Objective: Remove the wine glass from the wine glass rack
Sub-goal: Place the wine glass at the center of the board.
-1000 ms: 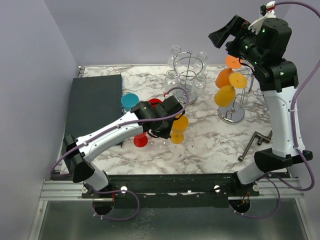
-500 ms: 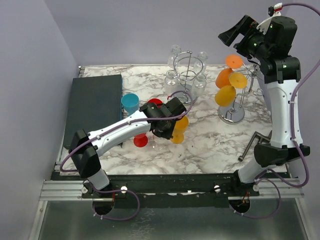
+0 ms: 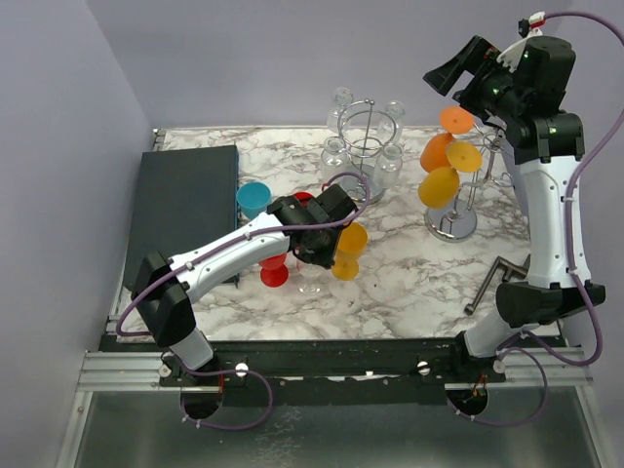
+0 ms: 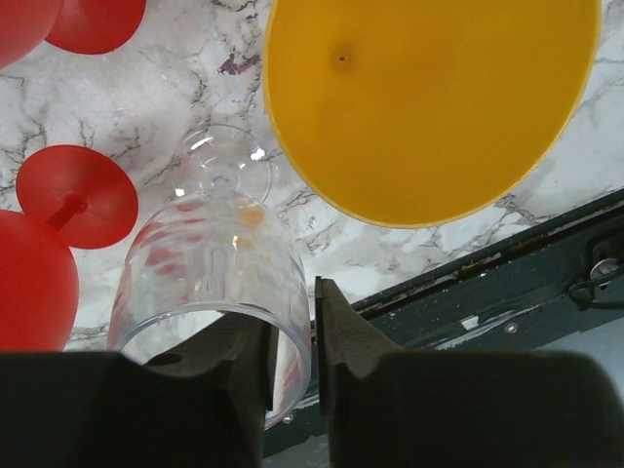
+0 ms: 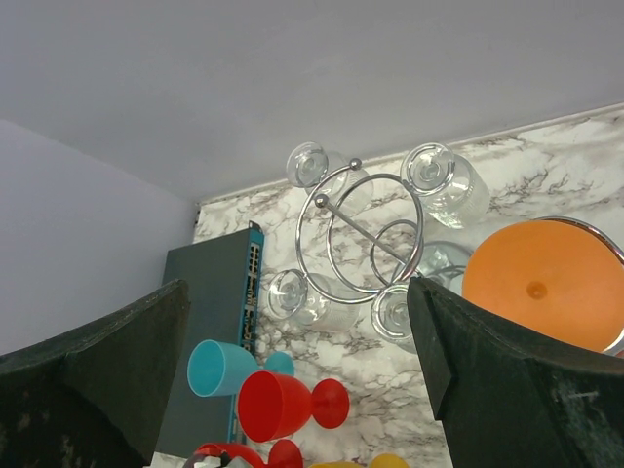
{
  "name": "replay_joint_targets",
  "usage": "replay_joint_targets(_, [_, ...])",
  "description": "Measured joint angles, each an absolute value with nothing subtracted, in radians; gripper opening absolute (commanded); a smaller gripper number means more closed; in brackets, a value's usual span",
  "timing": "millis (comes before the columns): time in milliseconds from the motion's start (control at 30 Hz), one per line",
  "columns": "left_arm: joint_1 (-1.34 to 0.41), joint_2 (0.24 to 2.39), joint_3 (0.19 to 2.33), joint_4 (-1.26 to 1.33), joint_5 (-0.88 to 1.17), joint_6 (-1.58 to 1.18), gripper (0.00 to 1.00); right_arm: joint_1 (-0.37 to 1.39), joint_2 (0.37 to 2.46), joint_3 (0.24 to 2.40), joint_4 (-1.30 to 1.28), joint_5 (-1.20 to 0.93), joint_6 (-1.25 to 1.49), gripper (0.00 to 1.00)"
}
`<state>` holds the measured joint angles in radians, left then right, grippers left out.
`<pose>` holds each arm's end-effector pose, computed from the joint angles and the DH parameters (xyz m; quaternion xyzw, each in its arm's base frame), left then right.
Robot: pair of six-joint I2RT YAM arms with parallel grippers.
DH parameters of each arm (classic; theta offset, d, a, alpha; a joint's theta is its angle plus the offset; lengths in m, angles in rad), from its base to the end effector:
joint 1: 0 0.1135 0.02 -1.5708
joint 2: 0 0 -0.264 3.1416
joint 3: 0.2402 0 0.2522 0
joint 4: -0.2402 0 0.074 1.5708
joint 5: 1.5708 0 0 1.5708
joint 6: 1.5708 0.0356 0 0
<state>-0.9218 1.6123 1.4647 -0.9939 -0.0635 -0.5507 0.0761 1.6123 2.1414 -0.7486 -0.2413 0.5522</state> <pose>0.1998 -0.2597 0.3010 0.1735 0.9610 -0.1200 0.1786 0.3165 0.0327 0.5291 0.1095 0.7705 0.2812 0.5615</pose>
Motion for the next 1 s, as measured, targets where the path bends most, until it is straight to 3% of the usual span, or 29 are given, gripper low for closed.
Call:
replay_joint_targets(267, [-0.922, 1.606, 1.465, -0.996, -0.065, -0.543, 0.37, 0.076, 1.589, 2.13, -0.742, -0.241, 0.552, 1.0])
replay_joint_targets(1000, [-0.922, 1.523, 1.599, -1.102, -0.139, -0.506, 0.45, 0.076, 1.531, 2.065, -0.753, -0.209, 0.526, 1.0])
